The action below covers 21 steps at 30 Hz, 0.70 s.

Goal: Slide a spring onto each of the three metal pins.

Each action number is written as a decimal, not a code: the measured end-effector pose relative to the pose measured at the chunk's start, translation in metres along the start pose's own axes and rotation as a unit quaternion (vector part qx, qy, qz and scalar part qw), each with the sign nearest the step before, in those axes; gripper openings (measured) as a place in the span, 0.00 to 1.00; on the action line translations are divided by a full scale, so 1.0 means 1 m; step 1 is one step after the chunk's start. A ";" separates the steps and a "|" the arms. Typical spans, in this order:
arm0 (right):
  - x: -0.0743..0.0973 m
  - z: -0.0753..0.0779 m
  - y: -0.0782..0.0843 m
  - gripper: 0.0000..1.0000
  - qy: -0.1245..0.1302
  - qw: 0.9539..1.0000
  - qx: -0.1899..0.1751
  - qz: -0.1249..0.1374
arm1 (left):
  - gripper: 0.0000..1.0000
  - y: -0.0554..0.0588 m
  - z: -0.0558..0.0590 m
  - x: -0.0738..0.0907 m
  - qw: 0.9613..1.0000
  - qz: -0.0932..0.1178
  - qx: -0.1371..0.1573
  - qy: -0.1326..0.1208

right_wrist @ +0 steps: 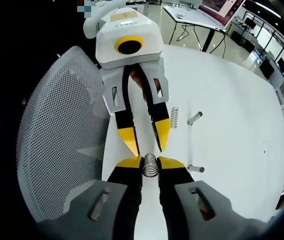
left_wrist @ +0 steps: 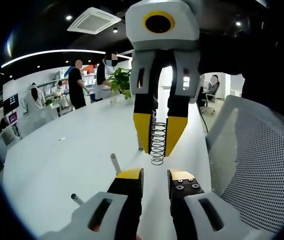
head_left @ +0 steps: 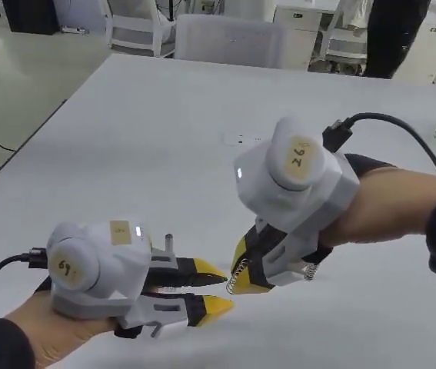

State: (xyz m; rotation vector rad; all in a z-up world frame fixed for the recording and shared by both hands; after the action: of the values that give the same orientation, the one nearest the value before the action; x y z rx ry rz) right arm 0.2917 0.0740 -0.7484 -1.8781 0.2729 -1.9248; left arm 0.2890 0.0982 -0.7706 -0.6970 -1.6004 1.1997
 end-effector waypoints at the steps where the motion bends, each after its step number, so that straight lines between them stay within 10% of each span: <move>1: 0.000 0.001 0.002 0.13 0.001 1.000 0.000 -0.002 | 0.18 0.001 -0.001 0.001 1.000 0.000 0.003 -0.002; 21: 0.018 0.032 0.023 0.13 0.032 0.999 -0.028 -0.018 | 0.41 0.016 -0.019 0.028 0.997 0.002 0.050 -0.054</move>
State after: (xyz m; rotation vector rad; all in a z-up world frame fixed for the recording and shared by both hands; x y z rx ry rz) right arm 0.3271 0.0504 -0.7399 -1.8715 0.3190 -2.0229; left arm 0.2947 0.1352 -0.7749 -0.5798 -1.6162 1.3309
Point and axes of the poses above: the centre of the closed fingertips' face, and the gripper's own axes: x roughly backward along the fingers, z roughly to its right, y roughly out of its underside, the point moved 2 cm from there along x, roughly backward along the fingers
